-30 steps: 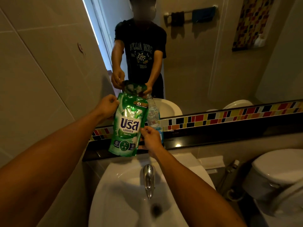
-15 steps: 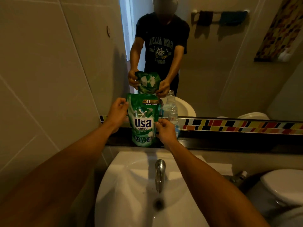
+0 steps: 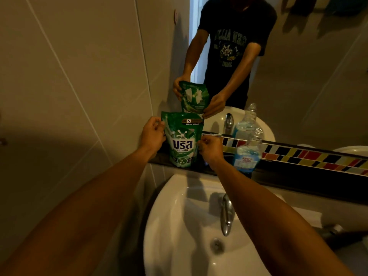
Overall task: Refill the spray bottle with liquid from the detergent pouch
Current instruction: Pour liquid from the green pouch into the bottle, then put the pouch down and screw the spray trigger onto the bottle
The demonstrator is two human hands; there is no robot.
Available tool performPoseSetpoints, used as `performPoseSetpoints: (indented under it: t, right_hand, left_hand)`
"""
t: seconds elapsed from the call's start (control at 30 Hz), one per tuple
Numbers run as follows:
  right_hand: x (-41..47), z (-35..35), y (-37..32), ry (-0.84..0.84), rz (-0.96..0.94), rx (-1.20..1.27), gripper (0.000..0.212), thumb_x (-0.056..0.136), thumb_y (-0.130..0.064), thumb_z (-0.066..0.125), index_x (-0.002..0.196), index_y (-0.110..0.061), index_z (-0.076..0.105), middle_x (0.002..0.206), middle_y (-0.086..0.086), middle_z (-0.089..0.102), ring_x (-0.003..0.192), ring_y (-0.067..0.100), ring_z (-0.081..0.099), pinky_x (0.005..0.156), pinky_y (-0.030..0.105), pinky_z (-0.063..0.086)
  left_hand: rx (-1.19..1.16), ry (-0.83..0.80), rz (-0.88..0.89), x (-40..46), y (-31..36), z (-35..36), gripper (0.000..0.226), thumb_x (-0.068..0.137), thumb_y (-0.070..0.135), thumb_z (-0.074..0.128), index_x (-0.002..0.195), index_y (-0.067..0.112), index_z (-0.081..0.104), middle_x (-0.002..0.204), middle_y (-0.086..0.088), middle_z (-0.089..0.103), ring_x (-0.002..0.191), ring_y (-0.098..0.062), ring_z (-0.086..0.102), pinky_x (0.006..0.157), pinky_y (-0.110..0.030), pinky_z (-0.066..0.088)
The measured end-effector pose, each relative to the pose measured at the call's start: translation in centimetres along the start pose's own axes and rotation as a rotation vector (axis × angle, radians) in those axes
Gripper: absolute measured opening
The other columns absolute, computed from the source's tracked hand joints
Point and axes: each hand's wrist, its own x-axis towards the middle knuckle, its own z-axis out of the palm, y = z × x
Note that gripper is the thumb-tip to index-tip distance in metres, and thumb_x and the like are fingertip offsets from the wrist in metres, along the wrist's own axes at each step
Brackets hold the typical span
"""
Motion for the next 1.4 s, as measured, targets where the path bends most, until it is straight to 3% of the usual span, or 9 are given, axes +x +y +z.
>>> performPoseSetpoints:
  t: [0.13, 0.47, 0.77, 0.9, 0.97, 1.1, 1.2, 1.3, 1.4]
  right_hand:
    - [1.4, 2.1, -0.4, -0.001, 0.001, -0.031, 0.017, 0.101, -0.009, 0.058, 0.098, -0.015, 0.074, 0.092, 0.008, 0.075, 0.089, 0.031, 0.072, 0.081, 0.056, 0.061]
    - [2.8, 3.7, -1.9, -0.072, -0.019, -0.017, 0.018, 0.102, -0.005, 0.056, 0.108, -0.005, 0.073, 0.106, 0.010, 0.075, 0.101, 0.027, 0.070, 0.094, 0.047, 0.058]
    - [3.7, 3.7, -1.4, -0.108, -0.022, -0.004, 0.018, 0.102, -0.002, 0.056, 0.106, -0.006, 0.073, 0.107, 0.008, 0.075, 0.103, 0.025, 0.070, 0.095, 0.045, 0.059]
    - [3.1, 3.1, -1.0, -0.139, 0.030, 0.093, 0.034, 0.099, 0.004, 0.057, 0.132, 0.001, 0.062, 0.116, 0.017, 0.073, 0.108, 0.030, 0.070, 0.099, 0.048, 0.057]
    - [2.2, 2.3, -0.5, -0.134, 0.041, 0.109, 0.041, 0.096, -0.003, 0.065, 0.137, -0.005, 0.060, 0.110, 0.009, 0.075, 0.104, 0.026, 0.072, 0.098, 0.050, 0.058]
    - [-1.7, -0.6, -0.6, -0.111, 0.007, 0.052, 0.053, 0.096, -0.015, 0.072, 0.145, -0.011, 0.053, 0.120, -0.007, 0.060, 0.112, 0.015, 0.059, 0.098, 0.034, 0.053]
    - [-4.2, -3.2, 0.8, -0.106, -0.029, -0.021, 0.054, 0.093, -0.023, 0.074, 0.144, -0.017, 0.056, 0.133, 0.003, 0.067, 0.120, 0.022, 0.064, 0.104, 0.046, 0.054]
    - [-5.9, -6.1, 2.6, -0.083, -0.013, -0.140, 0.066, 0.090, -0.036, 0.075, 0.150, -0.021, 0.049, 0.142, 0.007, 0.062, 0.124, 0.027, 0.062, 0.103, 0.048, 0.054]
    - [-7.2, -8.9, 4.4, -0.054, -0.032, -0.178, 0.062, 0.087, -0.041, 0.075, 0.144, -0.026, 0.055, 0.130, 0.003, 0.068, 0.114, 0.023, 0.067, 0.095, 0.044, 0.058]
  left_hand:
    - [0.032, 0.059, 0.028, 0.8, -0.7, -1.4, 0.022, 0.103, 0.016, 0.048, 0.085, 0.027, 0.056, 0.081, -0.012, 0.061, 0.066, -0.023, 0.051, 0.055, -0.033, 0.041]
    - [0.077, 0.176, 0.061, 3.3, -1.8, -1.9, 0.022, 0.103, 0.012, 0.047, 0.087, 0.026, 0.056, 0.084, 0.001, 0.064, 0.064, -0.012, 0.054, 0.051, -0.023, 0.041]
    - [0.128, 0.264, 0.027, 4.7, -3.4, -1.7, 0.018, 0.098, 0.024, 0.050, 0.088, 0.035, 0.060, 0.100, -0.004, 0.071, 0.095, -0.031, 0.067, 0.087, -0.052, 0.056]
    - [0.152, 0.332, 0.019, 3.4, -2.9, -0.9, 0.017, 0.100, 0.021, 0.052, 0.111, 0.021, 0.064, 0.110, -0.005, 0.070, 0.102, -0.026, 0.066, 0.093, -0.046, 0.055]
    - [0.173, 0.353, -0.054, 2.2, -2.7, -0.6, 0.027, 0.097, 0.024, 0.058, 0.123, 0.017, 0.060, 0.119, -0.006, 0.068, 0.107, -0.026, 0.064, 0.096, -0.046, 0.053]
    - [0.313, 0.296, -0.196, -1.0, -2.5, 0.8, 0.024, 0.090, 0.029, 0.065, 0.111, 0.017, 0.062, 0.112, -0.007, 0.069, 0.102, -0.028, 0.066, 0.087, -0.039, 0.055]
    - [0.360, 0.208, -0.185, -4.2, -2.3, 3.1, 0.032, 0.089, 0.028, 0.068, 0.118, 0.016, 0.063, 0.114, -0.007, 0.068, 0.097, -0.024, 0.064, 0.077, -0.032, 0.052]
    - [0.446, 0.096, -0.164, -6.9, -2.7, 5.5, 0.051, 0.086, 0.035, 0.069, 0.134, 0.020, 0.058, 0.126, -0.006, 0.066, 0.110, -0.029, 0.063, 0.095, -0.037, 0.052]
    - [0.466, 0.019, -0.167, -9.3, -3.1, 8.1, 0.060, 0.089, 0.034, 0.070, 0.143, 0.016, 0.051, 0.137, -0.010, 0.060, 0.124, -0.031, 0.057, 0.105, -0.038, 0.045]
